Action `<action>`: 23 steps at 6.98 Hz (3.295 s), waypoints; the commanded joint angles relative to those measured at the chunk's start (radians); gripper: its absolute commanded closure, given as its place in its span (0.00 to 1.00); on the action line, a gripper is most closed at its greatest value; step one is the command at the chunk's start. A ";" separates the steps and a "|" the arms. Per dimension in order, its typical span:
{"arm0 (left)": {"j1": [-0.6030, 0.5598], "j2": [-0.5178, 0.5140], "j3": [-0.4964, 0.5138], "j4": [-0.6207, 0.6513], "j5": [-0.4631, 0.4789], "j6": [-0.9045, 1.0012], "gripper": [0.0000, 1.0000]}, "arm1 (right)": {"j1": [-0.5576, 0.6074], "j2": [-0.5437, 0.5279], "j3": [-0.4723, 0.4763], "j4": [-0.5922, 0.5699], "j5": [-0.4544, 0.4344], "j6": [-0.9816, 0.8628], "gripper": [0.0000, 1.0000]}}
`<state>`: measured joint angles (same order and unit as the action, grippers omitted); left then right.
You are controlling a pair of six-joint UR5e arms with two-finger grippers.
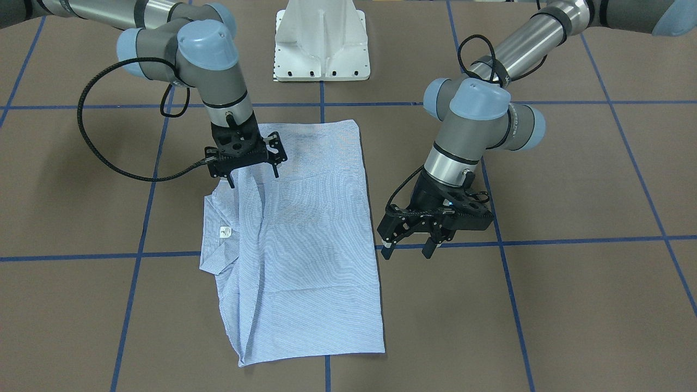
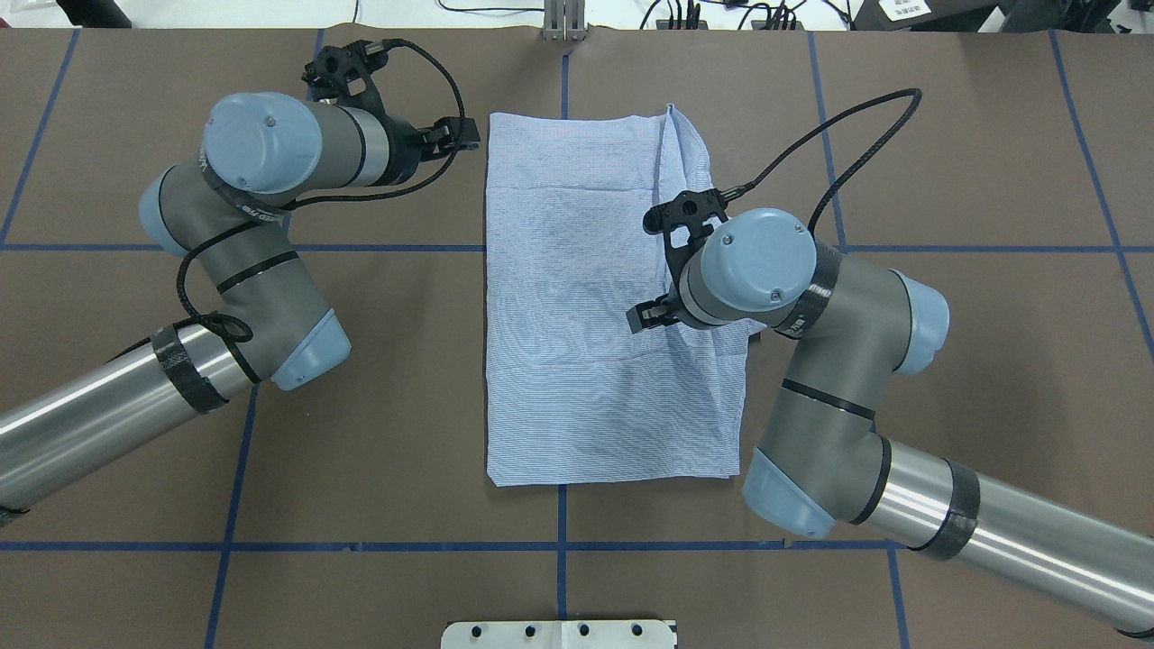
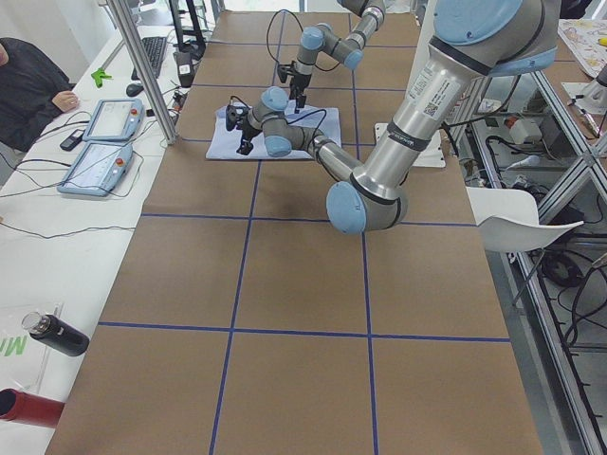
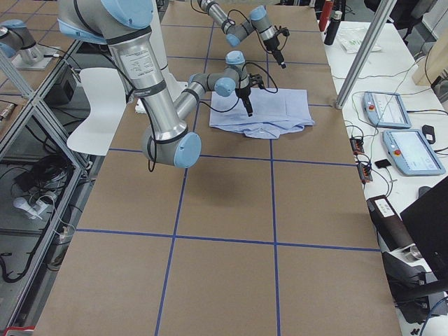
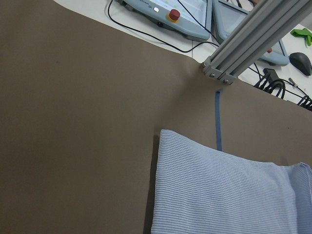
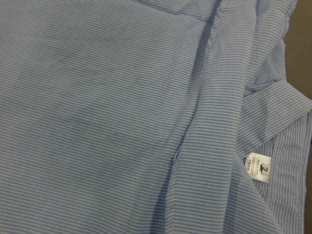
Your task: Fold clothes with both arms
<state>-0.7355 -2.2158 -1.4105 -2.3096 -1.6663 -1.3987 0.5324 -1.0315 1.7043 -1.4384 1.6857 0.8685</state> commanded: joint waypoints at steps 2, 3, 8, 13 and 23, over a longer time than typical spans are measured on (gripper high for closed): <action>0.002 -0.002 -0.004 0.003 0.000 -0.009 0.00 | -0.006 0.015 -0.084 0.004 -0.015 -0.085 0.00; 0.002 -0.001 -0.010 0.004 0.000 -0.009 0.00 | -0.006 0.007 -0.092 0.003 -0.015 -0.091 0.00; 0.010 -0.004 -0.025 0.006 0.000 -0.035 0.00 | 0.082 -0.086 -0.077 0.001 0.006 -0.221 0.00; 0.011 -0.008 -0.098 0.097 0.000 -0.054 0.00 | 0.159 -0.178 0.032 0.007 0.081 -0.261 0.00; 0.019 -0.050 -0.150 0.156 0.013 -0.039 0.00 | 0.204 0.114 -0.416 0.280 0.028 -0.250 0.00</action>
<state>-0.7173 -2.2626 -1.5611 -2.1537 -1.6545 -1.4374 0.7313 -0.9161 1.2933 -1.1575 1.7190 0.6194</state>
